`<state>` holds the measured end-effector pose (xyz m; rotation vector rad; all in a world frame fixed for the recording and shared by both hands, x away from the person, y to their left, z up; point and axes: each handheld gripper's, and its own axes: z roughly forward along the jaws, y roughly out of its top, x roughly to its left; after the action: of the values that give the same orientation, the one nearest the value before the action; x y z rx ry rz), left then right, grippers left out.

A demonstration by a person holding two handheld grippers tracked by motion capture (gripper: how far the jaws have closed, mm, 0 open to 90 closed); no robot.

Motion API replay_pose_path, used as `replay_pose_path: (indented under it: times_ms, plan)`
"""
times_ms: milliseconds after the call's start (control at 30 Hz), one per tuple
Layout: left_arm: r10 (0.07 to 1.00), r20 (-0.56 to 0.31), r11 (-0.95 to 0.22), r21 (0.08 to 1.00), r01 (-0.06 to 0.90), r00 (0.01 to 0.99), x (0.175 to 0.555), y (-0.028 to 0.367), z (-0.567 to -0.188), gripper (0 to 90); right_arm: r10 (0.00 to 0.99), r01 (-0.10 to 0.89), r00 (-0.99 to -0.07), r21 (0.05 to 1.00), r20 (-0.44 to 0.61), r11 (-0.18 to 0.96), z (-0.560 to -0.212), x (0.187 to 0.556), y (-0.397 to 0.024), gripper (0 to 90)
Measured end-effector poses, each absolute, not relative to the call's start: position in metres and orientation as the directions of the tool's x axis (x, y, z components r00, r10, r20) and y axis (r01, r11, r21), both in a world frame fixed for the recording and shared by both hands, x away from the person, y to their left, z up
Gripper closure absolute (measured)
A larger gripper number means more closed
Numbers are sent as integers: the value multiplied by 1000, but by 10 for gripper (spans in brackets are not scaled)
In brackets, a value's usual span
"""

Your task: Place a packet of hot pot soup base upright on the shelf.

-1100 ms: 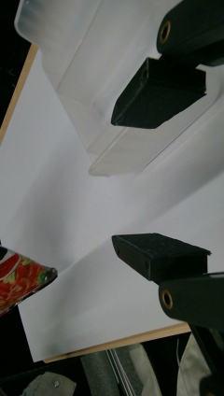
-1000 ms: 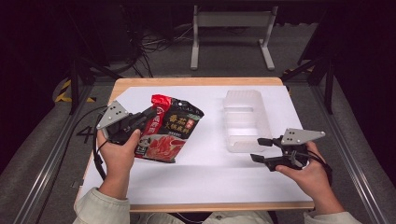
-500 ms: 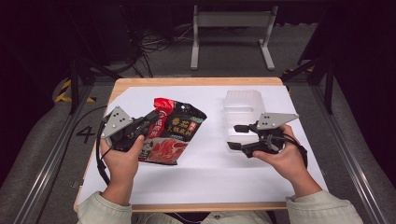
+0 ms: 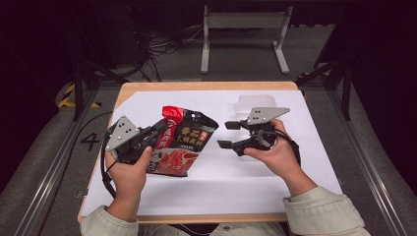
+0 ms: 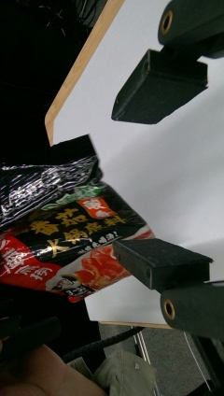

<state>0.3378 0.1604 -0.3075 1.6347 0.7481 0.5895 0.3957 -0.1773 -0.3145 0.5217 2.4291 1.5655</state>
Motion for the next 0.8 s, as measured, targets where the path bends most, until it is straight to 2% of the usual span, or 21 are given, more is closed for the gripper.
replay_pose_path:
  times_ms: [800]
  plan:
    - [688,-64,-90,981,172,723,335,150,-309,888,319,196,-945,911,76,362,-328,410,-139,327]
